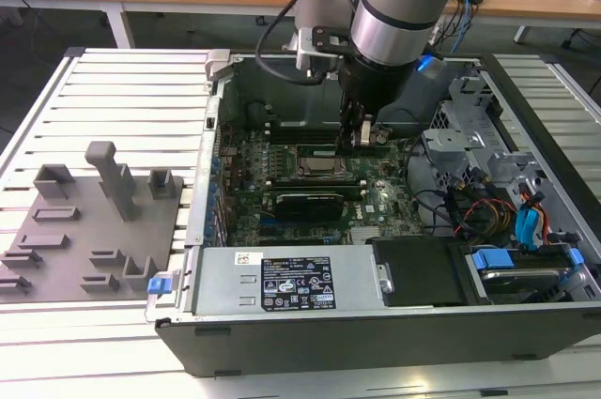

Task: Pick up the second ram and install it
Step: 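Insert the second ram into the second slot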

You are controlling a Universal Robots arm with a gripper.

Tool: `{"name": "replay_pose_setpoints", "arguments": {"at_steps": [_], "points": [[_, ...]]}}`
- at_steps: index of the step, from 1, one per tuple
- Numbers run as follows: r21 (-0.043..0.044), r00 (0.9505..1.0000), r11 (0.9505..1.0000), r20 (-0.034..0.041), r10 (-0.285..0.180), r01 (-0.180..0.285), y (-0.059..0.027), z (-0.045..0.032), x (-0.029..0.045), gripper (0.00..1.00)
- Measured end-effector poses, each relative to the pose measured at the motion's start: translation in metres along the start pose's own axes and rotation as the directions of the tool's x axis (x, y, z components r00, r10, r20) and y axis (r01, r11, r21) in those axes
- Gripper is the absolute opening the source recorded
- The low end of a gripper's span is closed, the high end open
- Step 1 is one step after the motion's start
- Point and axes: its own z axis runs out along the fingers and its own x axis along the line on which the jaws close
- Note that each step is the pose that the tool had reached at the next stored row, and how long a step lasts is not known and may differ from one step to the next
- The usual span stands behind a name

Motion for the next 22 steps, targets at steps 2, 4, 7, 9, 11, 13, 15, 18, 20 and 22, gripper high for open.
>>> {"name": "replay_pose_setpoints", "arguments": {"at_steps": [2, 4, 7, 9, 11, 13, 15, 18, 20, 22], "points": [[0.0000, 1.0000, 1.0000, 0.0000, 0.000, 0.000, -0.0002, 0.0018, 0.0002, 0.13], [0.0000, 1.0000, 1.0000, 0.0000, 0.000, 0.000, -0.0004, 0.0043, 0.0005, 0.13], [0.0000, 1.0000, 1.0000, -0.0001, 0.000, 0.000, -0.0011, 0.0115, 0.0013, 0.13], [0.0000, 1.0000, 1.0000, 0.0000, 0.000, 0.000, -0.0014, 0.0157, 0.0018, 0.13], [0.0000, 1.0000, 1.0000, 0.0000, 0.000, 0.000, -0.0017, 0.0179, 0.0020, 0.13], [0.0000, 1.0000, 1.0000, -0.0001, 0.000, 0.000, -0.0020, 0.0215, 0.0025, 0.13], [0.0000, 1.0000, 1.0000, 0.0000, 0.000, 0.000, -0.0022, 0.0236, 0.0027, 0.13], [0.0000, 1.0000, 1.0000, 0.0000, 0.000, 0.000, -0.0024, 0.0266, 0.0030, 0.13], [0.0000, 1.0000, 1.0000, 0.0000, 0.000, 0.000, -0.0027, 0.0298, 0.0034, 0.13], [0.0000, 1.0000, 1.0000, 0.0000, 0.000, 0.000, -0.0029, 0.0318, 0.0036, 0.13]]}}
